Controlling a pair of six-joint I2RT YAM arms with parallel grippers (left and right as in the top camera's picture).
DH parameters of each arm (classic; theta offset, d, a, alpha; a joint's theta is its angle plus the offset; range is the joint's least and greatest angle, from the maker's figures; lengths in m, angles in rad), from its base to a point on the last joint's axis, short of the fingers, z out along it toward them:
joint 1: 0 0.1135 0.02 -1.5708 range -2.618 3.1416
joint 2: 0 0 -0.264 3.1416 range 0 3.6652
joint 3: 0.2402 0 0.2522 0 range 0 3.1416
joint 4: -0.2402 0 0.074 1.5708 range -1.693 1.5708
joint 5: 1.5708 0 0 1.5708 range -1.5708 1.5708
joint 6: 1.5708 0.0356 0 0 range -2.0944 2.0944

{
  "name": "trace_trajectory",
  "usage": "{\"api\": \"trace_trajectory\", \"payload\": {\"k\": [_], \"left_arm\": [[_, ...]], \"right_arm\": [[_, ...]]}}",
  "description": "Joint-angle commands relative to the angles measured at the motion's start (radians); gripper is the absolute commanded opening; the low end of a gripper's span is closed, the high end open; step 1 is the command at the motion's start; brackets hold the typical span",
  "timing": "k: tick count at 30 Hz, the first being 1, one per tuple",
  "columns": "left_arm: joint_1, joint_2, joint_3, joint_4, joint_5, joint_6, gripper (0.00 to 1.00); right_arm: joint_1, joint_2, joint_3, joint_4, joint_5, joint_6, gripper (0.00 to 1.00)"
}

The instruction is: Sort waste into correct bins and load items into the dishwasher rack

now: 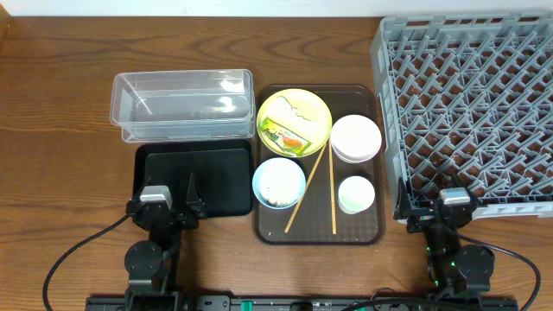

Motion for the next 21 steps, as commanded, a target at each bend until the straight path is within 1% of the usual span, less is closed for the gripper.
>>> {"api": "trace_trajectory", "payload": {"k": [1, 5, 9, 11, 14, 17, 21], "left_arm": [[0.003, 0.000, -0.008, -0.051, -0.012, -0.018, 0.90], [0.003, 0.063, 0.055, -0.106, -0.012, -0.079, 0.90], [0.003, 0.192, 0.172, -0.180, -0.011, -0.089, 0.90], [0.003, 0.287, 0.266, -0.253, -0.011, -0.089, 0.90], [0.003, 0.430, 0.414, -0.375, -0.011, -0.089, 0.90], [0.003, 0.591, 0.579, -0.520, -0.011, -0.088, 0.90], [0.003, 0.798, 0.807, -0.754, -0.011, -0.088, 0.90]], "right_arm": [[-0.010, -0.006, 0.000, -0.003, -0.004, 0.060, 0.99], [-0.010, -0.002, 0.022, -0.027, -0.005, 0.138, 0.99], [-0.010, 0.042, 0.103, -0.100, 0.003, 0.140, 0.99], [-0.010, 0.094, 0.166, -0.158, 0.018, 0.140, 0.99], [-0.010, 0.201, 0.263, -0.229, 0.018, 0.140, 0.99], [-0.010, 0.358, 0.389, -0.327, 0.018, 0.140, 0.99], [-0.010, 0.577, 0.568, -0.487, 0.018, 0.135, 0.99]]}}
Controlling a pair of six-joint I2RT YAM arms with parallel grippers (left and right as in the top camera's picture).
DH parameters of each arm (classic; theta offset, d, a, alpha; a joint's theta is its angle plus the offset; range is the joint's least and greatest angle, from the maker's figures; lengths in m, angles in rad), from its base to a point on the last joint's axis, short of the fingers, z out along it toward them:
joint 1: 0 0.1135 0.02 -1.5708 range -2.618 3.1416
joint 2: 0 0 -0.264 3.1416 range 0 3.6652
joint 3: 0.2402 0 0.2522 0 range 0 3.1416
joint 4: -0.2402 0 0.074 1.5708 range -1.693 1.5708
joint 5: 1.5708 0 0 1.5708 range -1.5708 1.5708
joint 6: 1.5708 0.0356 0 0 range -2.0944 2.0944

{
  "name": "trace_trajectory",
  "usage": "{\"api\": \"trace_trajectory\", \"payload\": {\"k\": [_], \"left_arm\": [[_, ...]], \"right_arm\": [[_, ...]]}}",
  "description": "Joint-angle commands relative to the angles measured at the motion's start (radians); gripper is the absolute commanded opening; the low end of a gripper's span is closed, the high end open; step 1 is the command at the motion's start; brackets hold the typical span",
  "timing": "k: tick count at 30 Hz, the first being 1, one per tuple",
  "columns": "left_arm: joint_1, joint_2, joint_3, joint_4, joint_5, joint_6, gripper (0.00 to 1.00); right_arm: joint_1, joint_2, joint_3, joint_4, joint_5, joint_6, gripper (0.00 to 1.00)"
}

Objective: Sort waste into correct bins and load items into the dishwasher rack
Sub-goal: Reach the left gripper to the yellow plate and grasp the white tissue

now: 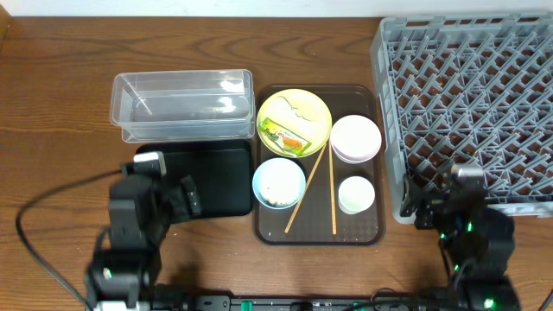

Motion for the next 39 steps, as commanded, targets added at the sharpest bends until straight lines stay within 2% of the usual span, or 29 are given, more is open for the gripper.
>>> {"api": "trace_trajectory", "payload": {"k": [1, 5, 9, 13, 15, 19, 25, 29, 34, 39], "left_arm": [[0.003, 0.143, 0.172, -0.122, -0.007, -0.008, 0.90], [0.003, 0.290, 0.333, -0.283, -0.007, -0.009, 0.90], [0.003, 0.349, 0.365, -0.277, 0.098, -0.008, 0.90], [0.002, 0.381, 0.366, -0.156, 0.237, -0.034, 0.89], [0.002, 0.406, 0.381, -0.117, 0.239, -0.072, 0.89], [-0.039, 0.484, 0.444, -0.040, 0.238, -0.073, 0.88], [-0.179, 0.654, 0.546, 0.126, 0.167, -0.073, 0.88], [-0.261, 0.755, 0.549, 0.264, 0.168, -0.074, 0.88], [-0.350, 0.901, 0.549, 0.433, 0.167, -0.172, 0.88], [-0.414, 1.038, 0.549, 0.583, 0.167, -0.185, 0.88]], "right_arm": [[-0.010, 0.165, 0.145, -0.087, 0.010, 0.008, 0.99], [-0.010, 0.374, 0.321, -0.236, 0.013, 0.003, 0.99], [-0.010, 0.507, 0.419, -0.289, 0.013, -0.018, 0.99], [-0.010, 0.555, 0.449, -0.301, 0.001, -0.018, 0.99], [-0.010, 0.555, 0.448, -0.295, 0.001, -0.018, 0.99], [-0.010, 0.554, 0.448, -0.294, 0.002, -0.018, 0.99], [-0.010, 0.554, 0.448, -0.293, 0.001, -0.015, 0.99], [-0.010, 0.554, 0.448, -0.293, 0.002, -0.015, 0.99], [-0.010, 0.554, 0.448, -0.293, 0.001, -0.015, 0.99], [-0.010, 0.554, 0.448, -0.293, 0.002, -0.015, 0.99]]}}
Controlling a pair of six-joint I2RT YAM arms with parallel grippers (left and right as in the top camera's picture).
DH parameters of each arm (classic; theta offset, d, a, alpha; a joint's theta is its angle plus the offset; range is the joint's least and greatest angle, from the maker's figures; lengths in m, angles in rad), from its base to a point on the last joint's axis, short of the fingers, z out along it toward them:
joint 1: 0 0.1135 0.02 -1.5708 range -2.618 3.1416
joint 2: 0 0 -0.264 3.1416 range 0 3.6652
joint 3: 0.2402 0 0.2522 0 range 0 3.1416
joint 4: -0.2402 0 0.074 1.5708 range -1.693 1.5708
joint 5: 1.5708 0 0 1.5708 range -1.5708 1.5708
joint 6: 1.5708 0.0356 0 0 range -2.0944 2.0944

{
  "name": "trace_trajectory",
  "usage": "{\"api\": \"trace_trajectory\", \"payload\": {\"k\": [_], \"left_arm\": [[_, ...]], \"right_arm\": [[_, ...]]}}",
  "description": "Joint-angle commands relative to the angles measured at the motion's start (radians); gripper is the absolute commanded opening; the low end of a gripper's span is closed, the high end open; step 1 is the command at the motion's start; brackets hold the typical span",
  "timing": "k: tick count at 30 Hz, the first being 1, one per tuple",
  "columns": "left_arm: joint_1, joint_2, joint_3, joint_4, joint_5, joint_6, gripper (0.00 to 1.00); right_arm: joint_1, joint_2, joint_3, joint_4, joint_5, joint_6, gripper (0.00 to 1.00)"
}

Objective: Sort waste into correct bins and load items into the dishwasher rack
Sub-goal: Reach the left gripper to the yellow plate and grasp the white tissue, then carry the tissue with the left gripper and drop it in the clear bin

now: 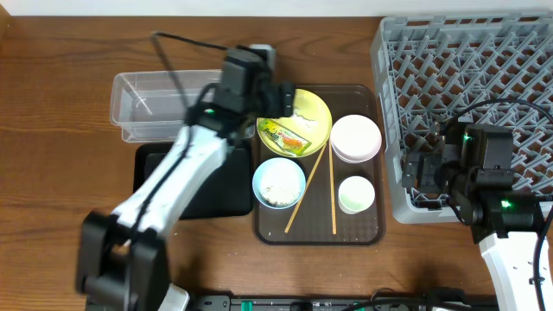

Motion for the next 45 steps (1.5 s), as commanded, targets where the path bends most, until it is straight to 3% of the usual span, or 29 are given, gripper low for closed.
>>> {"api": "trace_trajectory", "payload": {"k": [1, 8, 30, 45], "left_arm": [[-0.034, 0.080, 0.012, 0.061, -0.013, -0.036, 0.88], [-0.042, 0.239, 0.012, 0.214, -0.013, -0.185, 0.86], [-0.043, 0.381, 0.012, 0.201, -0.074, -0.184, 0.70], [-0.042, 0.341, 0.012, 0.198, -0.074, -0.180, 0.15]], "right_arm": [[-0.010, -0.002, 0.026, 0.000, -0.004, -0.012, 0.99], [-0.010, -0.001, 0.026, -0.001, -0.005, -0.012, 0.99], [-0.010, -0.001, 0.026, -0.001, -0.005, -0.012, 0.99], [-0.010, -0.001, 0.026, -0.007, -0.004, -0.012, 0.99]]}}
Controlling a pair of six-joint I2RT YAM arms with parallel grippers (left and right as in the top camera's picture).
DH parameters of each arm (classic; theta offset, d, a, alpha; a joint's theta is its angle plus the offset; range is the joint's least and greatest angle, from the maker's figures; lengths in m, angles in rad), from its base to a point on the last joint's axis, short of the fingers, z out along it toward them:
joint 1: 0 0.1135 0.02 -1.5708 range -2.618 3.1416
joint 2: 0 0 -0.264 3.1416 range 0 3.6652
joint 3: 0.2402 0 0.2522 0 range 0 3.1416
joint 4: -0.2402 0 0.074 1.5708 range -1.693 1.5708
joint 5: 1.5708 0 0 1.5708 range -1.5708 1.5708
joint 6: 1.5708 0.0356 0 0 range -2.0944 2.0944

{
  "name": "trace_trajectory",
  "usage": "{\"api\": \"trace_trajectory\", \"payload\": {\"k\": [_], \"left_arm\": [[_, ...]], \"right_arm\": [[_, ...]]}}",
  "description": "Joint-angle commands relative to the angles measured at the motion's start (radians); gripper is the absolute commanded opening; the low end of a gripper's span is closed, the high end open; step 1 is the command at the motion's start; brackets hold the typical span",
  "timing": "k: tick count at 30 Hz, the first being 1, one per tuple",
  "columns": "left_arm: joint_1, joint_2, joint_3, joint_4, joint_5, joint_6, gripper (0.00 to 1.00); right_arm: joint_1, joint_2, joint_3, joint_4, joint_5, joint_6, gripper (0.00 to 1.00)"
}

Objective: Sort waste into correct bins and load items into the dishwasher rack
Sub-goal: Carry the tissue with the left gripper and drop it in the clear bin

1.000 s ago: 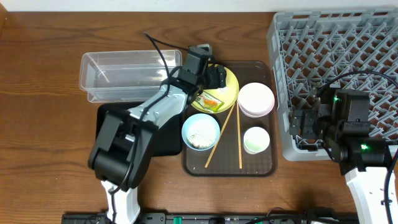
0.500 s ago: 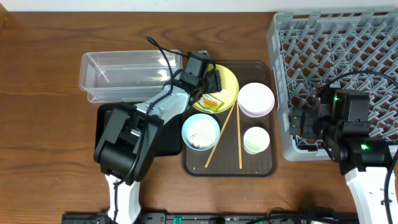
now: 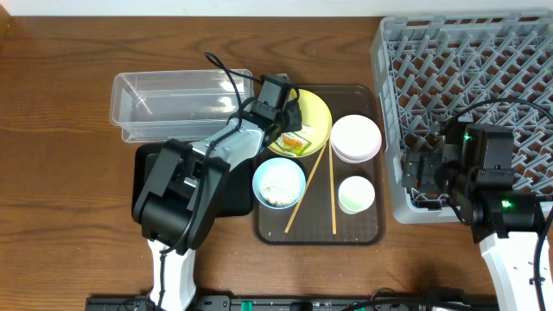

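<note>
A brown tray (image 3: 373, 226) holds a yellow plate (image 3: 315, 111) with a printed wrapper (image 3: 292, 141) on it. Also on the tray are a white plate (image 3: 355, 138), a small white cup (image 3: 356, 194), a blue bowl (image 3: 278, 182) and two chopsticks (image 3: 332, 197). My left gripper (image 3: 289, 121) is low over the yellow plate, right at the wrapper's upper end, and looks open. My right gripper (image 3: 413, 177) hangs open at the left edge of the grey dishwasher rack (image 3: 475, 95), holding nothing.
A clear plastic bin (image 3: 173, 102) stands left of the plate. A black bin (image 3: 151, 168) lies in front of it, partly under my left arm. The left arm's cable arches over the clear bin. The rack fills the right side.
My left gripper has dropped from the plate's upper left rim onto the plate beside the wrapper, with the arm folded nearer the tray. The right arm has not moved.
Both arms were parked at the table's front edge. They then lifted a little, the left over the black bin. Later the left reached the yellow plate's rim while the right rose beside the rack. Now the left is down at the wrapper.
</note>
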Motion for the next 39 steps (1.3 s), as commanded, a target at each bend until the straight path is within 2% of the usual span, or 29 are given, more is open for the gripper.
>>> {"api": "trace_trajectory", "payload": {"k": [1, 3, 12, 15, 20, 23, 24, 25, 26, 27, 28, 30, 35, 39], "left_arm": [[0.003, -0.040, 0.011, -0.003, -0.013, 0.010, 0.11], [0.003, -0.064, 0.011, -0.011, -0.013, 0.010, 0.06], [0.023, -0.263, 0.011, -0.138, -0.028, 0.010, 0.06], [0.051, -0.343, 0.011, -0.217, -0.106, 0.005, 0.06], [0.127, -0.415, 0.011, -0.343, -0.269, -0.114, 0.06], [0.181, -0.412, 0.011, -0.396, -0.286, -0.169, 0.07], [0.194, -0.408, 0.011, -0.406, -0.286, -0.172, 0.09], [0.206, -0.406, 0.011, -0.416, -0.286, -0.174, 0.17], [0.214, -0.406, 0.011, -0.422, -0.286, -0.173, 0.35], [0.220, -0.405, 0.011, -0.422, -0.286, -0.173, 0.48], [0.222, -0.406, 0.011, -0.421, -0.286, -0.172, 0.57], [0.222, -0.411, 0.011, -0.414, -0.267, -0.143, 0.60], [0.160, -0.421, 0.011, -0.423, -0.127, -0.053, 0.61], [0.069, -0.418, 0.011, -0.488, -0.127, -0.053, 0.58]], "right_arm": [[-0.010, -0.001, 0.022, -0.005, -0.005, -0.012, 0.99], [-0.010, -0.002, 0.022, -0.006, -0.005, -0.012, 0.99], [-0.010, -0.002, 0.023, -0.006, -0.004, -0.012, 0.99], [-0.010, -0.002, 0.023, -0.003, -0.003, -0.013, 0.99], [-0.010, -0.002, 0.023, -0.004, 0.000, -0.013, 0.99], [-0.010, -0.002, 0.022, -0.002, 0.000, -0.012, 0.99], [-0.010, -0.002, 0.023, -0.002, 0.000, -0.012, 0.99], [-0.010, -0.002, 0.022, -0.003, 0.000, -0.012, 0.99], [-0.010, -0.002, 0.023, -0.004, 0.000, -0.012, 0.99], [-0.010, -0.002, 0.023, -0.006, 0.000, -0.012, 0.99], [-0.010, -0.002, 0.022, -0.006, -0.001, -0.012, 0.99], [-0.010, -0.002, 0.022, -0.006, -0.001, -0.012, 0.99], [-0.010, -0.002, 0.022, -0.006, 0.000, -0.012, 0.99], [-0.010, -0.002, 0.022, -0.006, 0.000, -0.012, 0.99]]}}
